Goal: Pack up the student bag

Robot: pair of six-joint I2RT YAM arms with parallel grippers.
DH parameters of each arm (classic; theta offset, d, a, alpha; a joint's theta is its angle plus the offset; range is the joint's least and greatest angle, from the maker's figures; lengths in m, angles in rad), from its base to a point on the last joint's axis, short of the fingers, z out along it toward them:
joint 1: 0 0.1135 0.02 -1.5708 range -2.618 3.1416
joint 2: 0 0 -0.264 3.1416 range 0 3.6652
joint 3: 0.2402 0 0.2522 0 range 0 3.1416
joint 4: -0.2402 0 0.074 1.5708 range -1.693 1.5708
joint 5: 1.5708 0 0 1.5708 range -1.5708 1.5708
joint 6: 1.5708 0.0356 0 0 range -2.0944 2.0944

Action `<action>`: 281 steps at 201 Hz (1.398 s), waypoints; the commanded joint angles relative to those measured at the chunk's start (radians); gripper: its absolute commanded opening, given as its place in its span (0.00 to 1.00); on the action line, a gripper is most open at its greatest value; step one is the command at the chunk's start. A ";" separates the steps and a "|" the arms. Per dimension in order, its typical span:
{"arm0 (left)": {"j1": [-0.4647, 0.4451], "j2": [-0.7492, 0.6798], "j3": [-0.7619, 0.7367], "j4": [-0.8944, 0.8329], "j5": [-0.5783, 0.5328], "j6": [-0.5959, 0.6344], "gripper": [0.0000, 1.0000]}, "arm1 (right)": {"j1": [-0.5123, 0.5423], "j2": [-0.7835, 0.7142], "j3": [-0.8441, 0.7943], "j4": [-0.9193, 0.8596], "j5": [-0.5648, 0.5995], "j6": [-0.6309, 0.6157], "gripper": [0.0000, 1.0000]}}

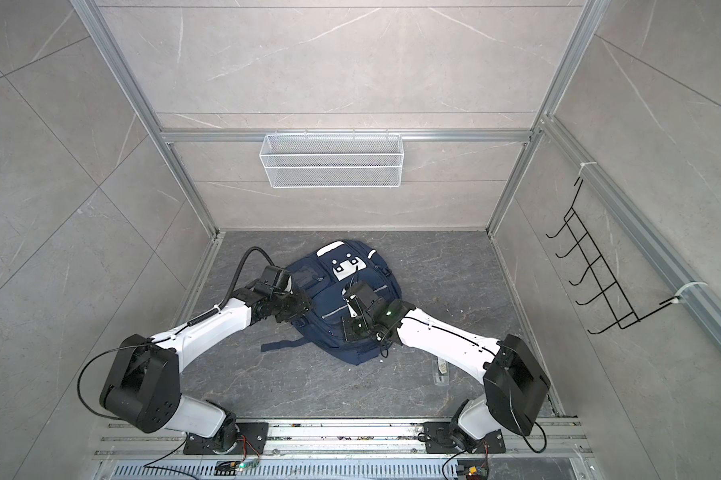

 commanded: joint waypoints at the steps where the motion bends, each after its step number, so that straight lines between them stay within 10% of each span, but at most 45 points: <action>1: 0.003 0.038 0.051 0.041 0.046 0.022 0.45 | -0.007 -0.035 -0.016 -0.031 0.023 -0.022 0.00; 55: -0.006 0.105 0.091 0.114 0.121 -0.020 0.39 | -0.009 -0.016 -0.020 -0.036 0.005 -0.022 0.00; 109: -0.038 0.111 0.096 0.135 0.138 -0.047 0.00 | 0.025 0.024 0.002 -0.033 -0.018 -0.022 0.00; 281: -0.082 -0.018 -0.002 0.134 0.067 -0.099 0.00 | 0.091 0.360 0.323 0.071 0.082 0.186 0.00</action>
